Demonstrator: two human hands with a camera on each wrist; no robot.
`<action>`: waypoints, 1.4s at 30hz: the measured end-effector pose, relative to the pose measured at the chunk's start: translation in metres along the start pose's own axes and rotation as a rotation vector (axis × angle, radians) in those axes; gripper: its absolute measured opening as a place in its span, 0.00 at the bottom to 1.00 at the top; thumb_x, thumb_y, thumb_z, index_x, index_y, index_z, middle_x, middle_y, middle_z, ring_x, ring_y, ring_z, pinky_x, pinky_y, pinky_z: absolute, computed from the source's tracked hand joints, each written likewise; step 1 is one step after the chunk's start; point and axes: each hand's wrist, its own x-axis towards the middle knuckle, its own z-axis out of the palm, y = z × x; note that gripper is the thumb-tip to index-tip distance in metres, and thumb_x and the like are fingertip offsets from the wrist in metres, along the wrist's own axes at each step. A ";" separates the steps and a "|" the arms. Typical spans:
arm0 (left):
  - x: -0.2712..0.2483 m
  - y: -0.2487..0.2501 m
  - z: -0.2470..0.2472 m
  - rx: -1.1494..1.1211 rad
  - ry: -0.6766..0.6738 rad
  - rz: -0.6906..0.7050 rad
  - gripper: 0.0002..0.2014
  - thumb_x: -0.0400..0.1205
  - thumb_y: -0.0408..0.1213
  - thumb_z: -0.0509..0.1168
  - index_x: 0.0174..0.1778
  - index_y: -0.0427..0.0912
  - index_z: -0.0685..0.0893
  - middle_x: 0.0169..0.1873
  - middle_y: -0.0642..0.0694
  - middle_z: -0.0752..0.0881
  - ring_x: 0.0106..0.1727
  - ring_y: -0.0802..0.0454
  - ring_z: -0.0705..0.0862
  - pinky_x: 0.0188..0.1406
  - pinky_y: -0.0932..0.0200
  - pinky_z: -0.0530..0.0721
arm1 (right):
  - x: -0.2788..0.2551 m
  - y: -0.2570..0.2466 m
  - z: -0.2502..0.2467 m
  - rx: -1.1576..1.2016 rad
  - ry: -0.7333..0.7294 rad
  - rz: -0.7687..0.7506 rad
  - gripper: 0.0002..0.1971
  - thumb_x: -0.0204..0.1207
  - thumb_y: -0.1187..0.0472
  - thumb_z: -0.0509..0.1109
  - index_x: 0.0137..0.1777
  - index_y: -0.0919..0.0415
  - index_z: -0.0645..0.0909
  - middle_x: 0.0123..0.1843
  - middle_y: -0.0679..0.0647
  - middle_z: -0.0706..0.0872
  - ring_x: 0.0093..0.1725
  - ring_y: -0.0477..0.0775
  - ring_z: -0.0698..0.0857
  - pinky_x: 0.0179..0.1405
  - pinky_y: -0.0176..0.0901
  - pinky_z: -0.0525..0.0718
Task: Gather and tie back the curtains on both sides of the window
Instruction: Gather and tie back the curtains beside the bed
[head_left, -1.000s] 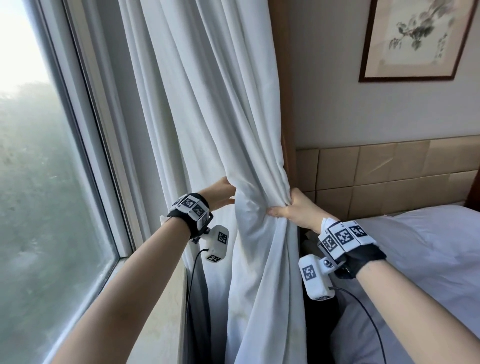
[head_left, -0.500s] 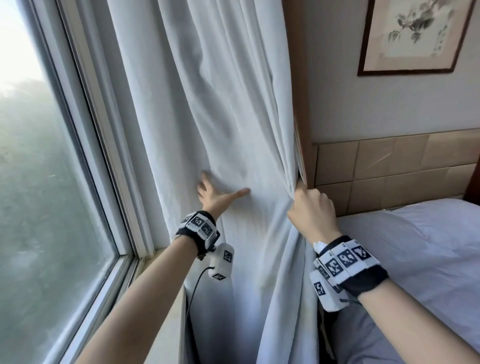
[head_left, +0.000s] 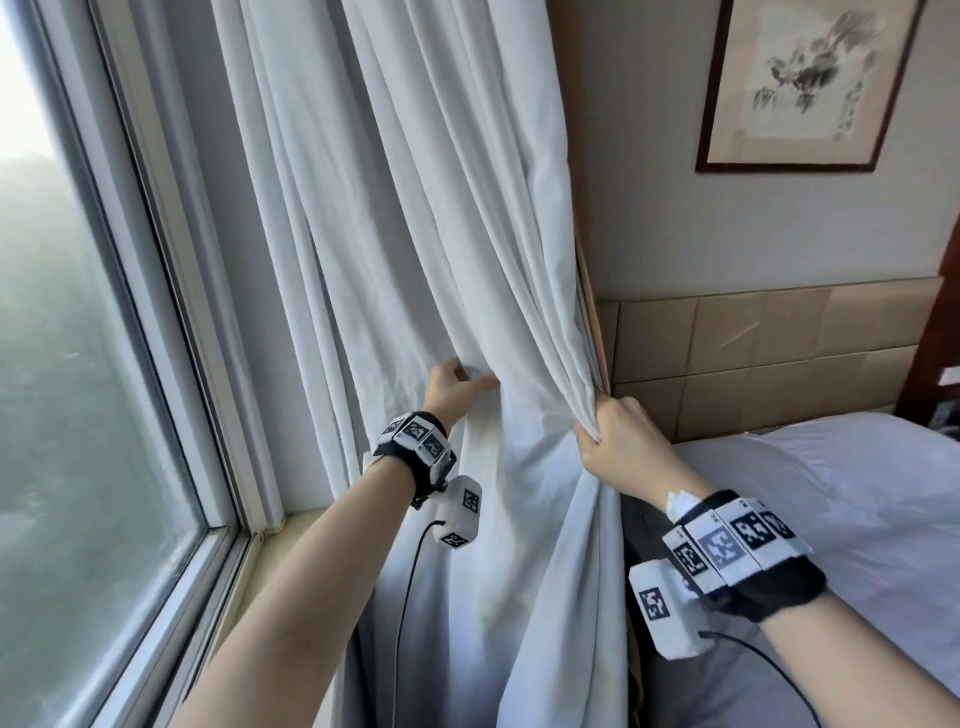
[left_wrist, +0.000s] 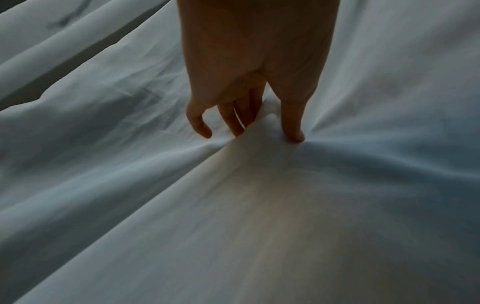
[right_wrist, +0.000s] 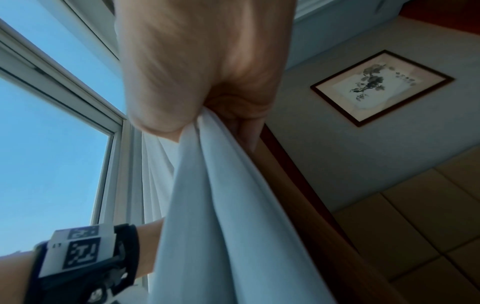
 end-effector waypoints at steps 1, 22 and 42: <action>-0.001 0.001 0.003 0.003 0.008 0.012 0.05 0.73 0.31 0.73 0.40 0.35 0.83 0.32 0.46 0.81 0.33 0.53 0.78 0.33 0.64 0.76 | -0.001 0.001 0.000 0.008 0.004 -0.003 0.05 0.78 0.66 0.59 0.43 0.56 0.69 0.40 0.65 0.81 0.51 0.73 0.80 0.46 0.51 0.81; -0.025 -0.059 0.001 -0.062 -0.029 -0.096 0.66 0.48 0.70 0.81 0.79 0.68 0.50 0.81 0.51 0.58 0.80 0.47 0.65 0.74 0.34 0.70 | 0.007 -0.005 -0.011 -0.348 0.175 0.162 0.12 0.69 0.71 0.62 0.53 0.67 0.75 0.48 0.69 0.86 0.50 0.71 0.86 0.41 0.52 0.78; -0.021 -0.039 0.028 -0.074 -0.052 -0.004 0.06 0.72 0.28 0.65 0.35 0.27 0.84 0.29 0.44 0.84 0.33 0.52 0.81 0.32 0.59 0.79 | 0.014 -0.010 0.005 0.082 -0.008 0.048 0.10 0.79 0.61 0.64 0.50 0.68 0.82 0.47 0.65 0.87 0.53 0.69 0.84 0.50 0.48 0.83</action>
